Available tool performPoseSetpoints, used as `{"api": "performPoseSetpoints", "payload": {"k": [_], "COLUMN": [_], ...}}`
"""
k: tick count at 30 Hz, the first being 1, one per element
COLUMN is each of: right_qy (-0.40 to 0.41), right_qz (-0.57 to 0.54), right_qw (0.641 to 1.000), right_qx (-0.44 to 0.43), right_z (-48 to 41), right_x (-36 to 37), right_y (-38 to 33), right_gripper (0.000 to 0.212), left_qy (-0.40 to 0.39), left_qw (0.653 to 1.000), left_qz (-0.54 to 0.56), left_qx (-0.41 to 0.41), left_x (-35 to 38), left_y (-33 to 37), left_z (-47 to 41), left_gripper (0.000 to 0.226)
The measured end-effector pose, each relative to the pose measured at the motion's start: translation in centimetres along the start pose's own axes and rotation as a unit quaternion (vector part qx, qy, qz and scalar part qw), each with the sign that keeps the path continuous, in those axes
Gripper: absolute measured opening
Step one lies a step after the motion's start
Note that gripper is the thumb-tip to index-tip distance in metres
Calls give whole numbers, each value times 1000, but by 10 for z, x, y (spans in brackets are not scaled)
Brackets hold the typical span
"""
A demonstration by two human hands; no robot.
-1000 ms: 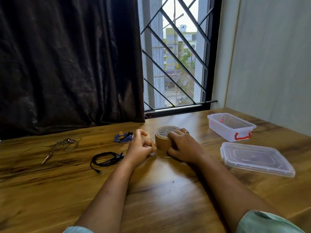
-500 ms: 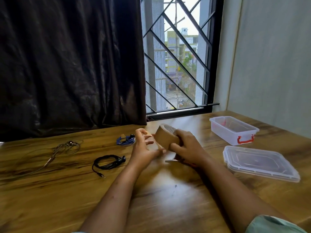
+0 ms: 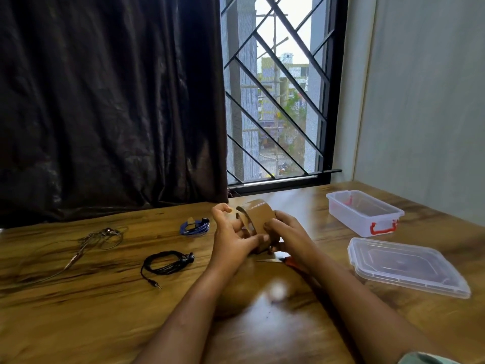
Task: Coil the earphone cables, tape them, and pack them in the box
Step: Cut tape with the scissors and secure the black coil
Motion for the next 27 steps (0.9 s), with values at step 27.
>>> {"api": "performPoseSetpoints", "payload": {"k": [27], "right_qy": [-17], "right_qz": [-93], "right_qw": [995], "right_qx": [-13], "right_z": [-7], "right_x": [4], "right_y": [9], "right_gripper": [44], "left_qy": [58], "left_qw": [995], "left_qz": [79], "left_qx": [-23], "left_x": [-8], "left_y": [-2], "left_z": [-6], "left_gripper": [54]}}
Point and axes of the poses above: each hand's wrist, its own z-axis away from the middle knuckle, its own x-axis out of the palm, y = z × x, the point moved 4 cm from there along -z, towards the middle knuckle, and after that the axes turned 3 degrees about -x, right-handed, at the moved point
